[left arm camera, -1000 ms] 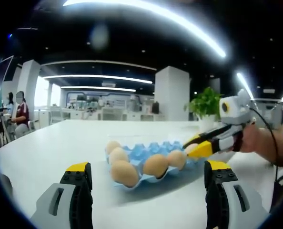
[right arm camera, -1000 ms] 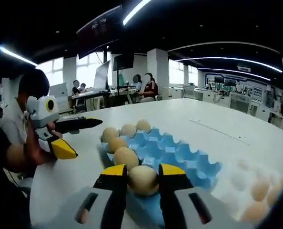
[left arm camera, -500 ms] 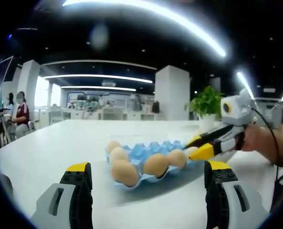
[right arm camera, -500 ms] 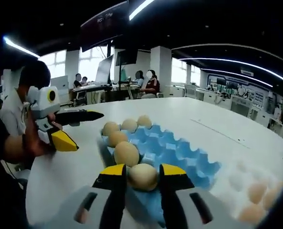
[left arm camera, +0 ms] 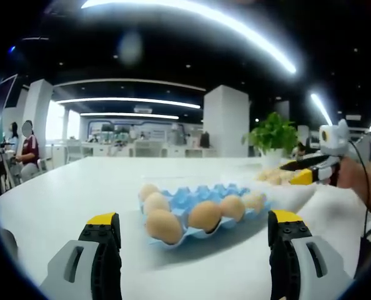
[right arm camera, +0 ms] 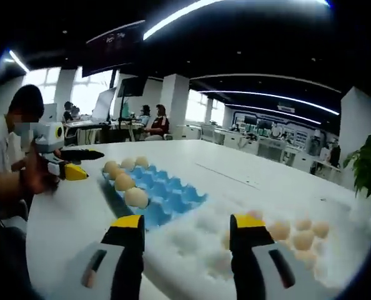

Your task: Pick up the eggs on the table and place them into the egg tray on the table

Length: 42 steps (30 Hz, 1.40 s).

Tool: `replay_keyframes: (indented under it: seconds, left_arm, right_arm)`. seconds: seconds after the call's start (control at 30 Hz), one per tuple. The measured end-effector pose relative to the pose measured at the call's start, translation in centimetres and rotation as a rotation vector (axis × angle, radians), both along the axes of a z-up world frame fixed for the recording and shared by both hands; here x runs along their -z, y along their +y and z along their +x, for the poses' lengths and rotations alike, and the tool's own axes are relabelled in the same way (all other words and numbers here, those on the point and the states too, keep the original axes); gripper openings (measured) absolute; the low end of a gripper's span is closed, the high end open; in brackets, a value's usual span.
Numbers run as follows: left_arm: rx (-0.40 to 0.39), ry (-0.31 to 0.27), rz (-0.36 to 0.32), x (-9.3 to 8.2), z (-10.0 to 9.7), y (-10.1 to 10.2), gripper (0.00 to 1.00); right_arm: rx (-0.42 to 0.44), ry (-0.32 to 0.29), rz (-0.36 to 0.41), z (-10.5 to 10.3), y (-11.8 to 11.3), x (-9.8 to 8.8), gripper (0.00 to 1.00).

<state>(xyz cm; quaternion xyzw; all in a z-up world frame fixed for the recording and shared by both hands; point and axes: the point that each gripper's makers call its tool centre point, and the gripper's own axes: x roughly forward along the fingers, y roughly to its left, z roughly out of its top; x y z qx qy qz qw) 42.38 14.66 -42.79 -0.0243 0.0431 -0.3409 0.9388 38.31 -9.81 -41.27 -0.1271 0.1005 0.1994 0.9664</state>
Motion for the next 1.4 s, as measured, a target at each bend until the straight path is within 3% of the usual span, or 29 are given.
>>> replay_keyframes:
  seconds: [0.07,0.13,0.17,0.27,0.43,0.67,0.83,0.93,1.13,1.2,1.4]
  left_arm:
    - [-0.001,-0.001,0.0,-0.1,-0.2,-0.1,1.0]
    - [-0.002,-0.001,-0.001,-0.1,-0.2,-0.1,1.0]
    - [-0.003,0.0,-0.002,-0.1,-0.3,-0.1,1.0]
    - [-0.003,0.001,-0.001,-0.1,-0.4,-0.1,1.0]
    - [-0.002,0.002,0.006,0.0,-0.4,-0.2,1.0]
    - [-0.008,0.008,0.012,0.1,0.1,0.0,1.0]
    - [-0.008,0.009,0.017,0.2,0.2,0.0,1.0]
    - [-0.009,0.008,0.02,0.2,0.3,0.1,1.0]
    - [-0.007,0.005,0.017,0.2,0.6,0.3,1.0]
    - [-0.008,0.004,0.012,0.1,0.7,0.5,1.0]
    - [-0.006,0.01,-0.01,0.1,0.5,0.5,1.0]
  right_arm:
    - [0.082,-0.02,-0.05,-0.8,-3.5,0.0,0.63]
    - [0.105,-0.023,-0.057,-1.1,-4.5,0.0,0.66]
    - [0.182,-0.021,-0.057,-1.7,-7.8,0.2,0.68]
    - [0.293,-0.029,-0.025,-2.8,-12.4,0.3,0.71]
    - [0.381,-0.001,0.023,-4.0,-16.7,1.9,0.79]
    - [0.395,0.034,0.065,-3.8,-17.2,3.6,0.86]
    - [0.377,0.034,0.1,-3.6,-16.7,3.6,0.65]
    - [0.392,0.032,0.097,-3.6,-16.9,3.6,0.6]
    - [0.443,0.019,0.04,-3.8,-18.4,3.5,0.37]
    - [0.47,0.021,-0.033,-4.0,-19.2,3.4,0.27]
    - [0.475,0.019,0.008,-3.7,-19.4,3.5,0.32]
